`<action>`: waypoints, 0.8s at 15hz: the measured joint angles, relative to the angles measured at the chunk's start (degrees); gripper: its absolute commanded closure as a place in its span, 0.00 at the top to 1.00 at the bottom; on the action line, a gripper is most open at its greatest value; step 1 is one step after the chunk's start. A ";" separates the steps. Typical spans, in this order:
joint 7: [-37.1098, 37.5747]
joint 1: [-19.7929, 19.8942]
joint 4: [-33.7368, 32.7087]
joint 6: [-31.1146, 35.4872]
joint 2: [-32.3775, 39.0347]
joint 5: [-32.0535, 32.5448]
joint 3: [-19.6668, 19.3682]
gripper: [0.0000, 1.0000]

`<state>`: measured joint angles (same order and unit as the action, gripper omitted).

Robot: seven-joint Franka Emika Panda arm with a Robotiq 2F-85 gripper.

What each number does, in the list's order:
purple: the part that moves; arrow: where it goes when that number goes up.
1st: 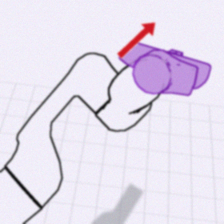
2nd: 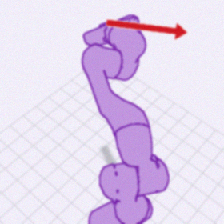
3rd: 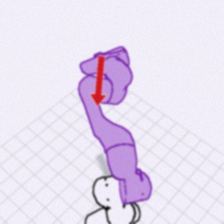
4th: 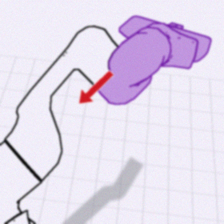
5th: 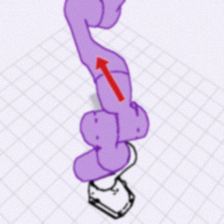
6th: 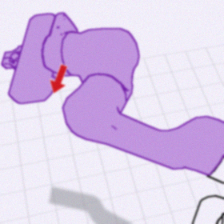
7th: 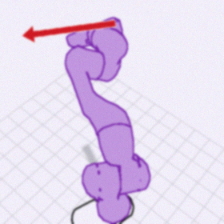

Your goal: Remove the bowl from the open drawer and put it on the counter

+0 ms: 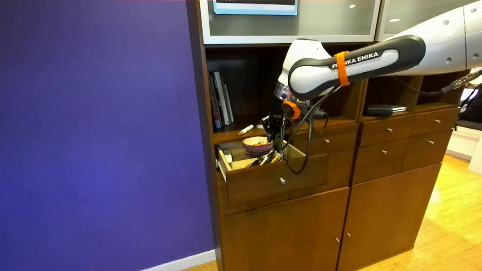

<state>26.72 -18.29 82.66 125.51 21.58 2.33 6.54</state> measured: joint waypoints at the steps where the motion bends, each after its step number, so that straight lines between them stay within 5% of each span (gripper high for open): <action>1: 0.18 0.03 0.21 -0.27 -0.75 0.00 -0.02 0.02; 12: 12.71 -0.32 -0.52 -0.42 -2.87 5.38 -1.54 0.02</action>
<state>39.43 -18.61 82.14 125.09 18.71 7.71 4.99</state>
